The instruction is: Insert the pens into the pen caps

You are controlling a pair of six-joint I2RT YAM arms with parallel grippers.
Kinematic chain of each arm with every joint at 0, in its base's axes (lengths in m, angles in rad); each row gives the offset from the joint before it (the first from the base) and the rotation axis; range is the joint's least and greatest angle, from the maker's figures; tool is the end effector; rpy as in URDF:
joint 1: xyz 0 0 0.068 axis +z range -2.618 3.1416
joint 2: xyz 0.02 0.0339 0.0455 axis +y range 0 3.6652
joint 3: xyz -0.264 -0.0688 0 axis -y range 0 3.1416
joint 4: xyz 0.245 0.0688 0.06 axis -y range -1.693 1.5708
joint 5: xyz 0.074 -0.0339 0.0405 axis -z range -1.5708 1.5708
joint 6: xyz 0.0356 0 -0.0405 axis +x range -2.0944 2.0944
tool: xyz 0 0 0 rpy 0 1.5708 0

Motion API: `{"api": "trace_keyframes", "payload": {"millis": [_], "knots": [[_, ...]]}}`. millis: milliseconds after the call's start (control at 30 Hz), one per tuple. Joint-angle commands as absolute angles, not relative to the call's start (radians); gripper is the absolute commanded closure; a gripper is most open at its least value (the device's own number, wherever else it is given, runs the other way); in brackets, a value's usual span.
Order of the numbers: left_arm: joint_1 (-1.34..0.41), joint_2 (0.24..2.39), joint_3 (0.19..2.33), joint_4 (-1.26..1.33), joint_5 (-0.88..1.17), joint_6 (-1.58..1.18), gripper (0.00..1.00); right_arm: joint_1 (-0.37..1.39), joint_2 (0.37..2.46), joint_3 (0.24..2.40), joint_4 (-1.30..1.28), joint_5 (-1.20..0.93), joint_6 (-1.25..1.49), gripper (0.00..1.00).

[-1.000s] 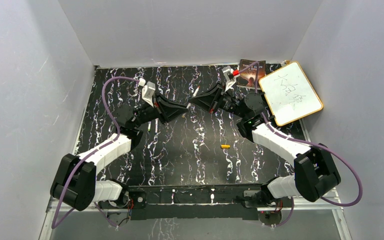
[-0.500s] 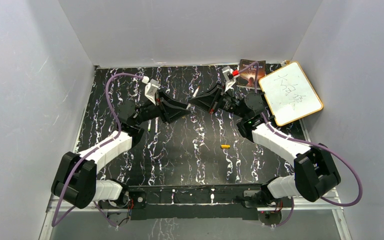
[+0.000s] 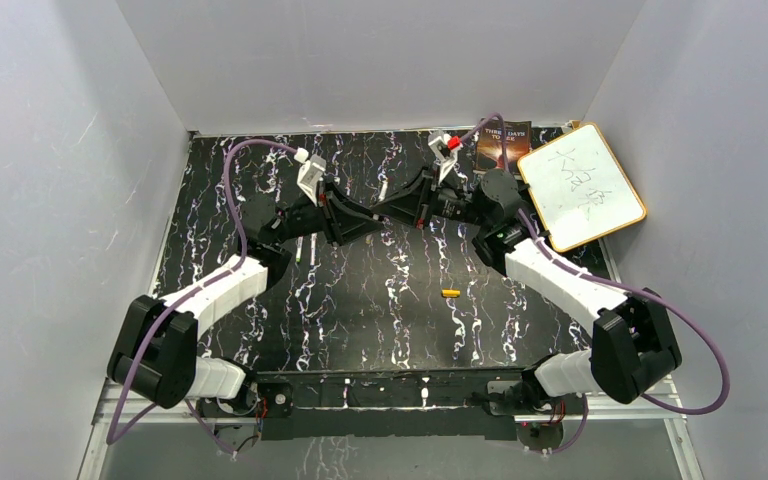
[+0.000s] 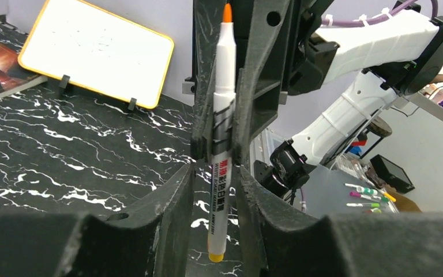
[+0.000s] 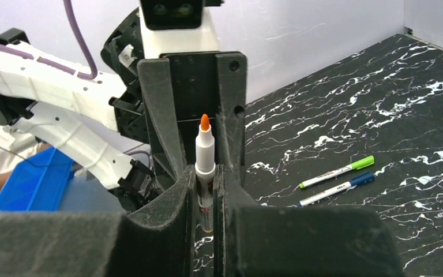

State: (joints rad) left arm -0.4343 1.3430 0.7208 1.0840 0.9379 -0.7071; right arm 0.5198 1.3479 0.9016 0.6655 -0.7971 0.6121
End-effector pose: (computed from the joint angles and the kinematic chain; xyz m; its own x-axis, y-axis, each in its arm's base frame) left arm 0.2415 -0.1437 0.3190 -0.2798 -0.2938 -0.9140 0.9496 0.0552 -0.3085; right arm 0.2521 0.1736 0.3408 -0.3932 0.2376 -0.8882 -0.8885 0.1505 0.4335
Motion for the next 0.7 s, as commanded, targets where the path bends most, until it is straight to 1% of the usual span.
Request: {"api": "trace_keyframes", "payload": {"millis": [0,67,267,400,433,467,500,533,567,633,667], "knots": [[-0.440,1.332,0.770,1.043,0.998,-0.692,0.69,0.534,1.314,1.000,0.501,-0.867,0.458,1.00],[-0.441,1.333,0.767,1.039,1.005,-0.691,0.70,0.535,1.312,1.005,0.484,-0.870,0.445,1.00],[-0.442,1.324,0.753,1.034,1.004,-0.687,1.00,0.534,1.314,1.005,0.474,-0.870,0.433,1.00],[-0.442,1.303,0.751,0.981,0.989,-0.650,1.00,0.535,1.313,1.006,0.455,-0.845,0.423,1.00],[-0.441,1.297,0.750,0.972,0.983,-0.638,1.00,0.535,1.310,1.002,0.452,-0.827,0.420,0.94],[-0.442,1.286,0.747,0.958,0.970,-0.623,1.00,0.535,1.303,0.996,0.448,-0.794,0.418,0.75],[-0.442,1.277,0.744,0.943,0.953,-0.607,1.00,0.535,1.292,0.987,0.438,-0.746,0.417,0.63],[-0.442,1.267,0.742,0.926,0.936,-0.587,1.00,0.535,1.277,0.975,0.426,-0.692,0.414,0.56],[-0.442,1.259,0.740,0.906,0.925,-0.569,1.00,0.535,1.261,0.962,0.407,-0.636,0.401,0.51],[-0.442,1.245,0.737,0.872,0.919,-0.535,1.00,0.534,1.217,0.939,0.337,-0.527,0.356,0.48],[-0.442,1.239,0.736,0.850,0.916,-0.523,1.00,0.534,1.193,0.923,0.291,-0.459,0.336,0.43]]}}
